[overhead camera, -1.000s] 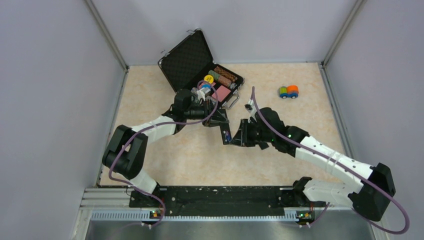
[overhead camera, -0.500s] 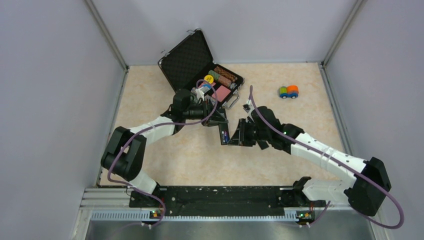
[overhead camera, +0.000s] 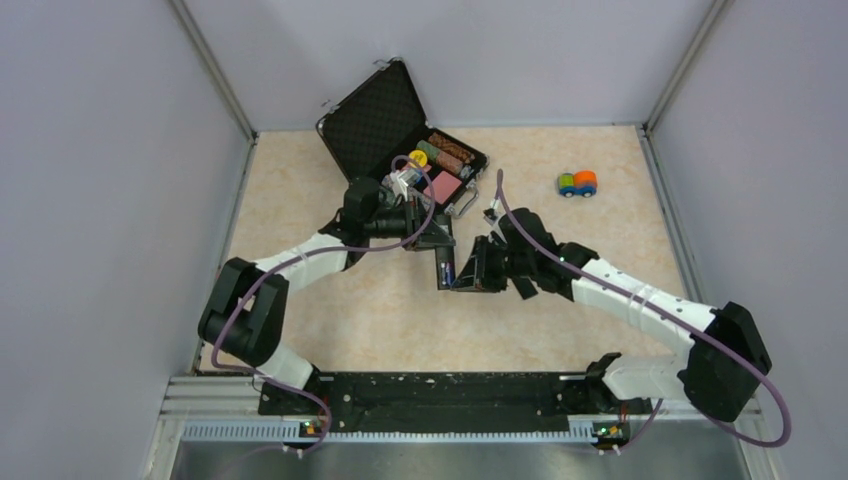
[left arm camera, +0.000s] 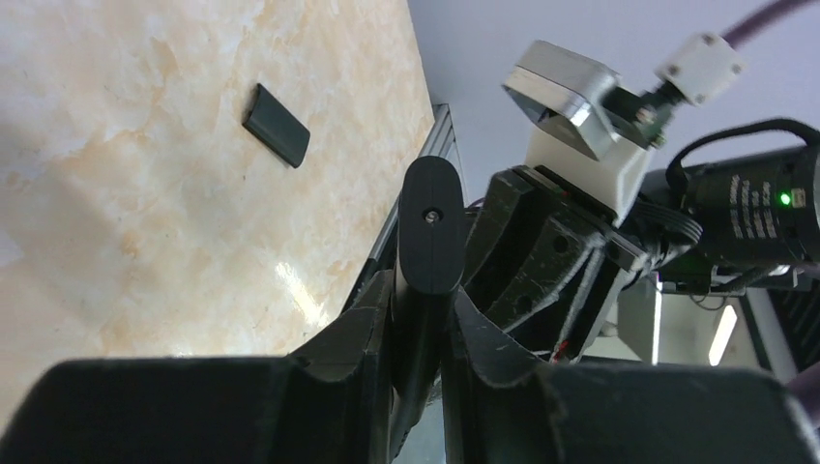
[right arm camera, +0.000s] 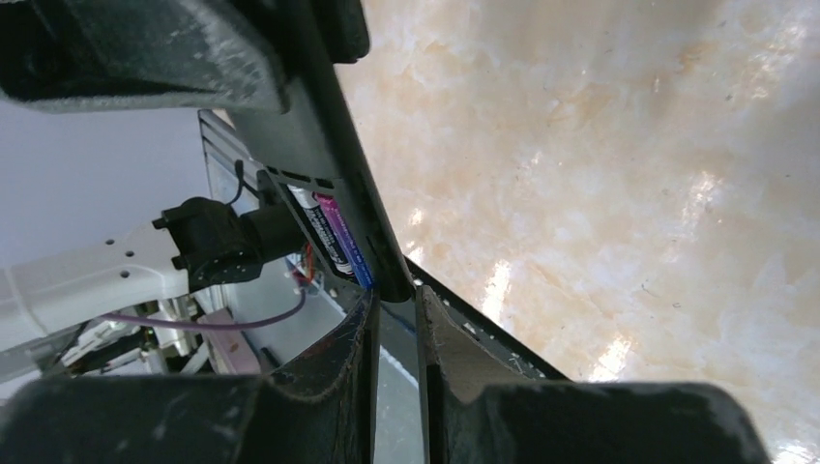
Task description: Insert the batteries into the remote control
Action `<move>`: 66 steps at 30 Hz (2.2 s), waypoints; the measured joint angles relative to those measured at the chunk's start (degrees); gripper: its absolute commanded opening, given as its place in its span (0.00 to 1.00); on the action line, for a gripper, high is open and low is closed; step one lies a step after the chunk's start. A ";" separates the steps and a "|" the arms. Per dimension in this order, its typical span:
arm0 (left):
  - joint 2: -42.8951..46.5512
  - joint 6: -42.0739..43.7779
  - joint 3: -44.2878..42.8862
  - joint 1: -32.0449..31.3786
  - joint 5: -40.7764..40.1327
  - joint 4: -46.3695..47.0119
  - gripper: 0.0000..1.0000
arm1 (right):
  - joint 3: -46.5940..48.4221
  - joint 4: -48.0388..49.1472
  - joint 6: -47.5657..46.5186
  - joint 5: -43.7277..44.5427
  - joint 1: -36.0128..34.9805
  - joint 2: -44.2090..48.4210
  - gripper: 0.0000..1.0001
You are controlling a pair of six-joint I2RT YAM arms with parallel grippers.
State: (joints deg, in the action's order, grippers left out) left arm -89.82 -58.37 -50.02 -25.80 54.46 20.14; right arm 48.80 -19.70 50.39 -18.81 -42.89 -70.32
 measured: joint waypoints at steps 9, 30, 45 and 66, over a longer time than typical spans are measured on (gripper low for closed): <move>4.55 6.73 0.00 -0.17 0.22 -0.79 0.00 | -1.62 5.38 5.05 -5.29 1.49 -1.51 0.15; 12.79 13.64 -5.62 -2.16 -3.85 -19.96 0.00 | -5.25 8.63 1.31 -4.83 1.95 11.32 0.59; 12.02 4.87 -5.62 -2.16 -1.60 -19.71 0.00 | -3.69 10.78 -4.35 -5.84 2.08 10.08 0.60; 19.80 12.48 -2.71 8.41 -12.00 -35.50 0.00 | -0.92 -18.03 -24.02 28.26 14.58 -4.37 0.75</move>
State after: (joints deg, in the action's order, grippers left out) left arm -70.02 -45.89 -52.73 -17.39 42.46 -15.35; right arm 47.88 -37.74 26.37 9.45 -28.32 -74.70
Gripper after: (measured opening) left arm 0.241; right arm 0.744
